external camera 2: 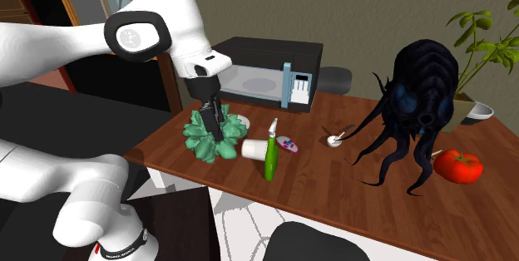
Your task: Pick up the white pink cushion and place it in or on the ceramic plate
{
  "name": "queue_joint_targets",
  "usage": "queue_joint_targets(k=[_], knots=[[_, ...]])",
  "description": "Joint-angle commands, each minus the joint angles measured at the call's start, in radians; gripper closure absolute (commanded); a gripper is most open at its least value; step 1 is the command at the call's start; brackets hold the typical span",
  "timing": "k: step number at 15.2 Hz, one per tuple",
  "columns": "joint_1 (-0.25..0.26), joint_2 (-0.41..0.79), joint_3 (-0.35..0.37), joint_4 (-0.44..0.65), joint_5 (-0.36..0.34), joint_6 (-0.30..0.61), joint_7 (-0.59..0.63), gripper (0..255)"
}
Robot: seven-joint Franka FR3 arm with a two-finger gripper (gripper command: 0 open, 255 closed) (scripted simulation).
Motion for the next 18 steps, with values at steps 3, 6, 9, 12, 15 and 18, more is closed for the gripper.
queue_joint_targets(k=[3,6,9,12,15,18], knots=[[0.000,0.035,0.036,-0.016,0.019,0.042,0.058,0],[-0.002,0.098,0.089,-0.030,0.044,0.106,0.143,0],[-0.006,0.173,0.143,-0.030,0.063,0.169,0.228,0],[-0.013,0.260,0.195,-0.016,0.074,0.231,0.315,0],[-0.023,0.356,0.247,0.010,0.074,0.288,0.403,0],[-0.034,0.462,0.297,0.050,0.060,0.341,0.494,0]])
